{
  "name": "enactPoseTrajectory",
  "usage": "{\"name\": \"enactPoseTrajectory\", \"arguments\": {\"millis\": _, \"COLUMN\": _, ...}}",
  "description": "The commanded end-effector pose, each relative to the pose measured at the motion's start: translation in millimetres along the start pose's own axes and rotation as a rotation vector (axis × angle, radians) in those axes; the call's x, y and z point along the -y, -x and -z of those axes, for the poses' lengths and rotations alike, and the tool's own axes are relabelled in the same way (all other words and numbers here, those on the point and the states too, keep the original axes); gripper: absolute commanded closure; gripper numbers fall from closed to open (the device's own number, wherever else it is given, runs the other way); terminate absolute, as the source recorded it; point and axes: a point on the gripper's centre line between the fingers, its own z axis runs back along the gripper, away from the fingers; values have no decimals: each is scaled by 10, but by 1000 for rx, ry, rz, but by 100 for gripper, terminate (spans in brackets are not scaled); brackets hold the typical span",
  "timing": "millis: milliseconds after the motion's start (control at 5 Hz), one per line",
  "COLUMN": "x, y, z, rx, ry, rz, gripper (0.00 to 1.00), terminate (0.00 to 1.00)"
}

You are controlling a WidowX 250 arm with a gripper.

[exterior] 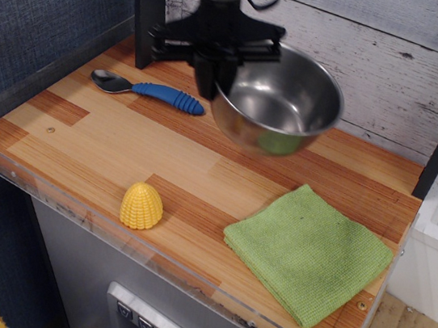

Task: Move the pot to the bottom left corner of the table.

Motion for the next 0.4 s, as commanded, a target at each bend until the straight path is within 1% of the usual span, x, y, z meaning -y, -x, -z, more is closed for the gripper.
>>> {"name": "enactPoseTrajectory", "arguments": {"millis": 0, "x": -623, "y": 11, "z": -485, "rx": 114, "ry": -9, "rz": -62, "gripper": 100, "terminate": 0}}
{"name": "enactPoseTrajectory", "arguments": {"millis": 200, "x": -1005, "y": 34, "z": -502, "rx": 121, "ry": -50, "rz": -115, "gripper": 100, "terminate": 0}}
